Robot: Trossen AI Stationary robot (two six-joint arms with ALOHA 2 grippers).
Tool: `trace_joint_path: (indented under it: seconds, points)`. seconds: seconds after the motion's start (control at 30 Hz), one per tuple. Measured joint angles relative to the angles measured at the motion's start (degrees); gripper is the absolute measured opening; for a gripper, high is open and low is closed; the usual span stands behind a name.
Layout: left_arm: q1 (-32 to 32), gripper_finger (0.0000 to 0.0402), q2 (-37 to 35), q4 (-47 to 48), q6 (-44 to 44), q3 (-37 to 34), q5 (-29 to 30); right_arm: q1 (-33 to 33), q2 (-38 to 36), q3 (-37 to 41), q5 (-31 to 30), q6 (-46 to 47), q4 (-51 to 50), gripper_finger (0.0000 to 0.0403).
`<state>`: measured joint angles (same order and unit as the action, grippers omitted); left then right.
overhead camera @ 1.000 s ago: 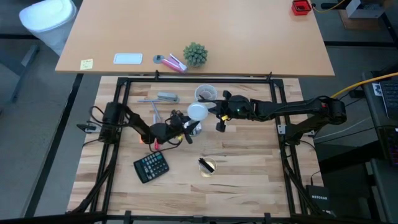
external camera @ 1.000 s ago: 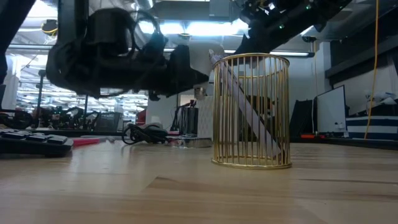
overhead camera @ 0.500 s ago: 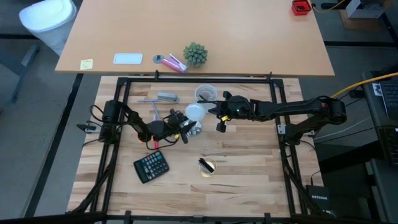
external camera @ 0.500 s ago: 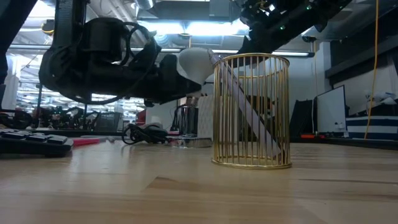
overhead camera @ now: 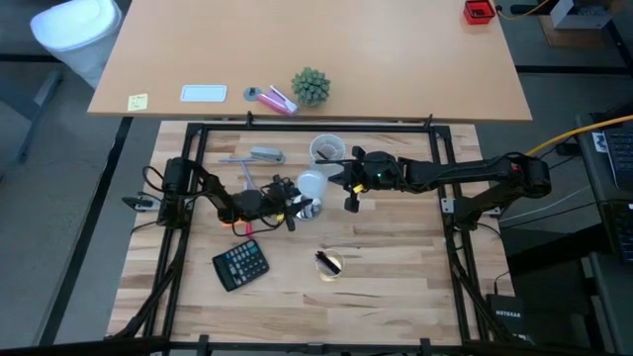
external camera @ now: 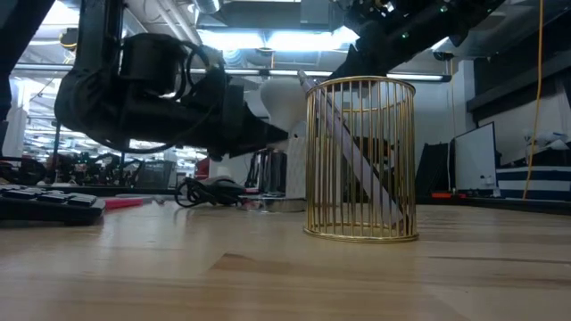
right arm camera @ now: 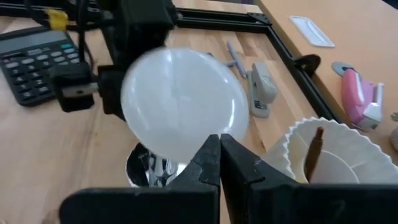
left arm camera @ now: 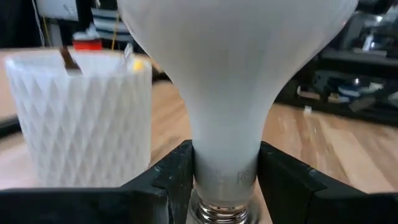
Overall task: Screw lightbulb
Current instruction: Insert the lightbulb into the lamp
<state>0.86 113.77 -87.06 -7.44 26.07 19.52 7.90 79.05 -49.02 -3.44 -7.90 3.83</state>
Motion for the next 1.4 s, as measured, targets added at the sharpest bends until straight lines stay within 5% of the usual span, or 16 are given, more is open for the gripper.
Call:
trace_joint_path:
  seconds: [0.5,0.87,1.03,1.4]
  points:
    - [-0.02,0.0153,9.28,0.72,1.2,12.97,-5.38,0.0,-0.02,-0.02,0.0,-0.09,-0.05,0.0005]
    - [-0.02,0.0153,9.53,-0.13,0.35,12.01,-5.45,0.0,-3.52,-0.02,-1.87,-1.33,-3.41,0.0005]
    - [-0.02,0.0153,9.53,-0.58,0.52,11.89,-5.44,-0.01,-4.74,-0.02,3.79,1.49,-3.8,0.0005]
    - [-0.15,0.0153,9.56,-0.71,1.71,11.73,-5.3,-3.16,0.42,-0.33,4.58,2.69,-1.47,0.0005]
